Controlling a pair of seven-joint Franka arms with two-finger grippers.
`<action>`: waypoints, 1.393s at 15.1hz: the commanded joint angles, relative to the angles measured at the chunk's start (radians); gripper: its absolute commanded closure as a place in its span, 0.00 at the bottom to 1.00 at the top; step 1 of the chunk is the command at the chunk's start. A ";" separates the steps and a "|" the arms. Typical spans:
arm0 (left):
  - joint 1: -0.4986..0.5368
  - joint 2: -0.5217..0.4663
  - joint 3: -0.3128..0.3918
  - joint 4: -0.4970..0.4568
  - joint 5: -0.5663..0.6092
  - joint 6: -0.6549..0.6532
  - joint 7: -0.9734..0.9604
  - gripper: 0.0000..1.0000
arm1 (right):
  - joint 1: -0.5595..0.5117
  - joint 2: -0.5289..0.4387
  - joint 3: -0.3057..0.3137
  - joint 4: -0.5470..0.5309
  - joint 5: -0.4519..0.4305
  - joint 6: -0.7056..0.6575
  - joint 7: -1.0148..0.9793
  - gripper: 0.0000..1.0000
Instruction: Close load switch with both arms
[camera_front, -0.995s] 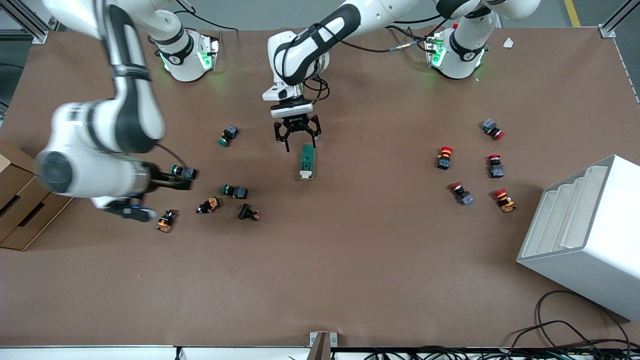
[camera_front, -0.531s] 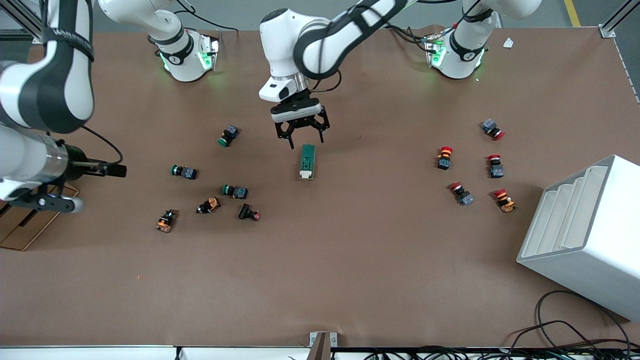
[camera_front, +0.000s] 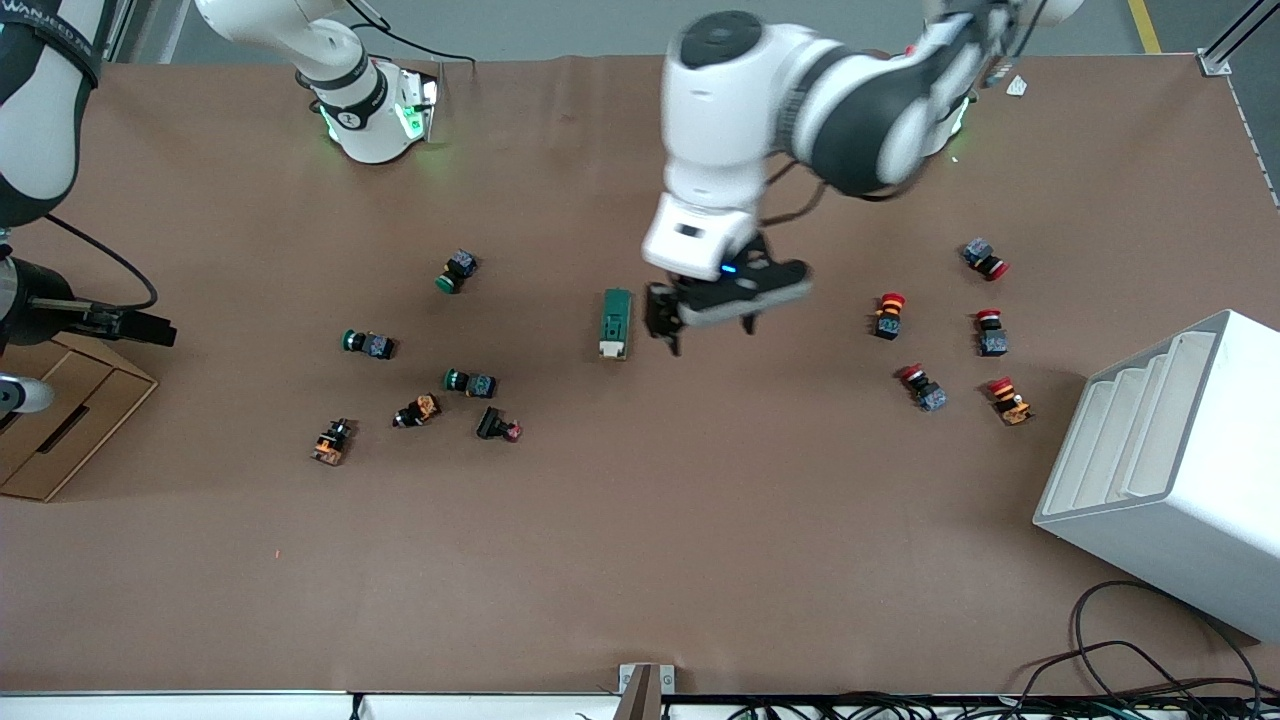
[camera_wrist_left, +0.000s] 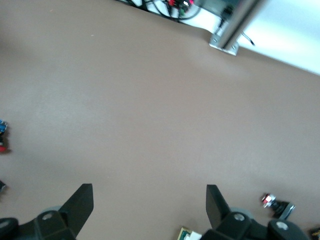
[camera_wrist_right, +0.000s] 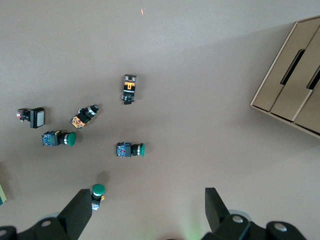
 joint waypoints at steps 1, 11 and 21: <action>0.092 -0.063 -0.010 -0.014 -0.100 -0.049 0.100 0.00 | -0.003 0.007 0.011 0.020 -0.001 -0.072 -0.005 0.00; 0.304 -0.270 0.084 -0.019 -0.235 -0.401 0.876 0.00 | -0.030 -0.064 0.068 0.001 0.005 -0.106 -0.007 0.00; 0.304 -0.376 0.286 -0.045 -0.382 -0.585 1.082 0.00 | -0.559 -0.287 0.724 -0.193 -0.168 -0.018 0.031 0.00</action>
